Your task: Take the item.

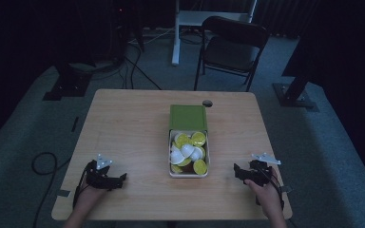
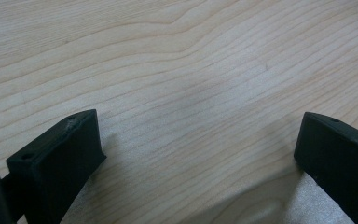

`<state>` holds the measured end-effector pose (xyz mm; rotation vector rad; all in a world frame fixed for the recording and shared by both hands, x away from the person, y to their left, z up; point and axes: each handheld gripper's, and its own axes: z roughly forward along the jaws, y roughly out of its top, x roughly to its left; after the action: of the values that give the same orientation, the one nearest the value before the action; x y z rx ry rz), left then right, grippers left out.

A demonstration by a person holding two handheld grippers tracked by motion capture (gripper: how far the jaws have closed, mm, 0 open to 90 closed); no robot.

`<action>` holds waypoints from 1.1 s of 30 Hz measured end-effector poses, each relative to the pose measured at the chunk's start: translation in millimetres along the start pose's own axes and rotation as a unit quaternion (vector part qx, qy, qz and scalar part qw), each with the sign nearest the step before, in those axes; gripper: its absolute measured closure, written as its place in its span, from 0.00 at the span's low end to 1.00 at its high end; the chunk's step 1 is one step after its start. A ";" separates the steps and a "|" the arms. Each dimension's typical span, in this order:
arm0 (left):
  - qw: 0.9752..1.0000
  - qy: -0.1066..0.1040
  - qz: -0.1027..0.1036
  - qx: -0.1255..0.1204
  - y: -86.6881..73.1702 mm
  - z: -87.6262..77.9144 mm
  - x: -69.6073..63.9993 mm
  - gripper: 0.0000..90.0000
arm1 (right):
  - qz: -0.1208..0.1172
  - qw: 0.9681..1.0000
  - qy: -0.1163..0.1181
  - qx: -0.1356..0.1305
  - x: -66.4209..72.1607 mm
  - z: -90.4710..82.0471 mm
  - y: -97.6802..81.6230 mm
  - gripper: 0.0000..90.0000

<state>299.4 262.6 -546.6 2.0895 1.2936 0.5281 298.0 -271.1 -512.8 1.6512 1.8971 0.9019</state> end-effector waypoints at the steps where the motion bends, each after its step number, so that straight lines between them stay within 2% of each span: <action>1: 1.000 0.000 0.000 0.000 0.0 0.0 0.1 0.01 | 0.002 1.000 0.003 -0.001 2.2 -1.4 2.3 0.14; 16: 1.000 0.000 0.000 0.000 0.0 0.0 0.1 0.01 | 0.004 0.998 0.034 -0.053 39.2 -25.4 40.3 0.14; 22: 1.000 0.000 0.000 0.000 0.0 0.0 0.1 0.01 | -0.002 0.997 0.051 -0.065 53.1 -31.9 49.9 0.14; 33: 1.000 0.000 0.000 0.000 0.0 0.0 0.1 0.01 | -0.012 0.994 0.066 -0.082 75.5 -37.0 63.2 0.14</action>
<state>299.4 262.7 -546.6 2.0897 1.2925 0.5277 301.5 -199.4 -436.0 1.5009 1.8683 1.1505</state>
